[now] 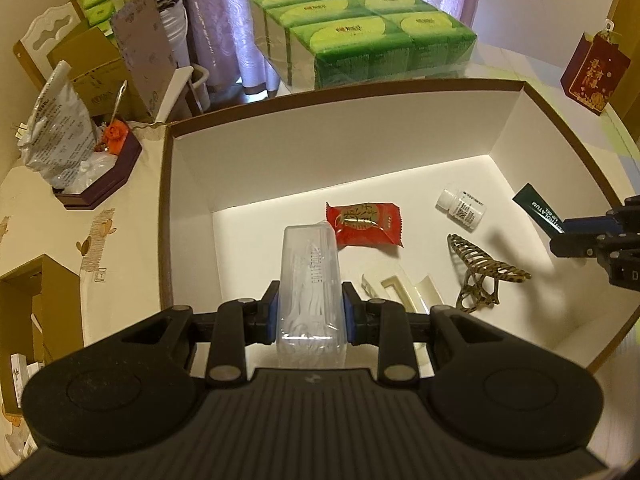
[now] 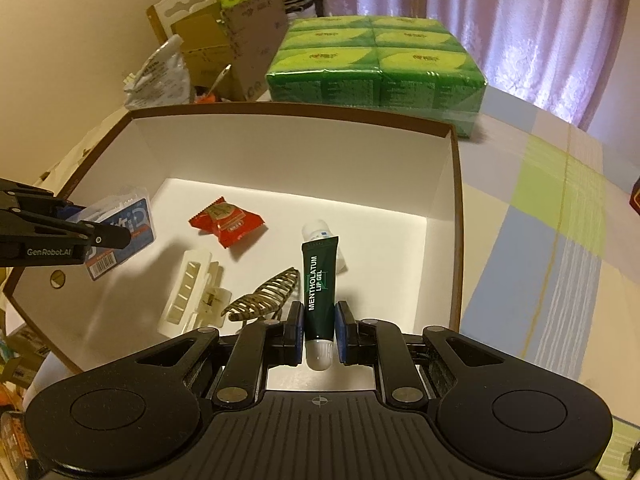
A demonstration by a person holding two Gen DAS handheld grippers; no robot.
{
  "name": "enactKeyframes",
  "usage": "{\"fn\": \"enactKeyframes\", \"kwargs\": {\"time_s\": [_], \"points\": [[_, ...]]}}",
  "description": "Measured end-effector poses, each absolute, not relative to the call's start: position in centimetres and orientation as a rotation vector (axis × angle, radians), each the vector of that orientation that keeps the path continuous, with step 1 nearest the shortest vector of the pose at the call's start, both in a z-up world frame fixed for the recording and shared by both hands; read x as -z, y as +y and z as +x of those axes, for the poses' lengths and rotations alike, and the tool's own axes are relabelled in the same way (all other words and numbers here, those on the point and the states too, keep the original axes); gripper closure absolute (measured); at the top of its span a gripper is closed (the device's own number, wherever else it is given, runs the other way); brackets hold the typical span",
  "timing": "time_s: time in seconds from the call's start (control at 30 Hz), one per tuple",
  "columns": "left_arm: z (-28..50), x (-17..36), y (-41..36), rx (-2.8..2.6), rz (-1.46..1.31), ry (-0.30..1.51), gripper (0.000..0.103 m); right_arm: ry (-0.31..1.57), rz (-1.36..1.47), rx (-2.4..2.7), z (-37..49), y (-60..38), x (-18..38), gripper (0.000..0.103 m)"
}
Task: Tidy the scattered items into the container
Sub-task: 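Carry toothbrush case in left tool while right tool carries lip gel over box, then open left tool to drop toothbrush case while right tool drops lip gel in box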
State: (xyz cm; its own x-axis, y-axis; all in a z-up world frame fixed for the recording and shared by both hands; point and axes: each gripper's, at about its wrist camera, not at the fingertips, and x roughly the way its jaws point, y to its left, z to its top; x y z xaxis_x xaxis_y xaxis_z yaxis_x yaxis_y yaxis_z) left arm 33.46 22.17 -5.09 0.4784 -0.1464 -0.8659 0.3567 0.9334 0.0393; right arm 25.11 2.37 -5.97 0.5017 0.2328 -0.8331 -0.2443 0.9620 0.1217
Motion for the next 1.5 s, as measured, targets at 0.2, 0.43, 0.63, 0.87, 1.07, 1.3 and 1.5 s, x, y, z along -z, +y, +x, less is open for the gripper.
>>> {"fn": "enactKeyframes", "kwargs": {"time_s": [0.2,0.43,0.63,0.87,1.07,1.3,1.5], "points": [[34.4,6.0,21.9,0.321,0.236,1.051,0.078,1.012,-0.009,-0.263,25.2,2.4,6.0,0.085],[35.3,7.0,21.6,0.327,0.245,1.084,0.077,1.019,-0.006,-0.243,25.2,2.3,6.1,0.085],[35.4,6.8,21.5,0.315,0.249,1.069,0.063,1.027,-0.008,-0.236,25.3,2.3,6.2,0.085],[35.1,6.1,21.9,0.318,0.23,1.054,0.059,1.022,-0.037,-0.235,25.3,2.8,6.3,0.084],[34.3,5.2,22.2,0.31,0.208,1.031,0.049,0.939,-0.128,-0.259,24.9,3.8,5.9,0.081],[32.7,3.2,23.0,0.284,0.164,0.997,0.028,0.813,-0.184,-0.308,22.6,4.4,4.1,0.0],[30.6,1.8,23.1,0.259,0.151,0.985,0.008,0.852,-0.135,-0.276,21.7,4.1,3.9,0.0]]}}
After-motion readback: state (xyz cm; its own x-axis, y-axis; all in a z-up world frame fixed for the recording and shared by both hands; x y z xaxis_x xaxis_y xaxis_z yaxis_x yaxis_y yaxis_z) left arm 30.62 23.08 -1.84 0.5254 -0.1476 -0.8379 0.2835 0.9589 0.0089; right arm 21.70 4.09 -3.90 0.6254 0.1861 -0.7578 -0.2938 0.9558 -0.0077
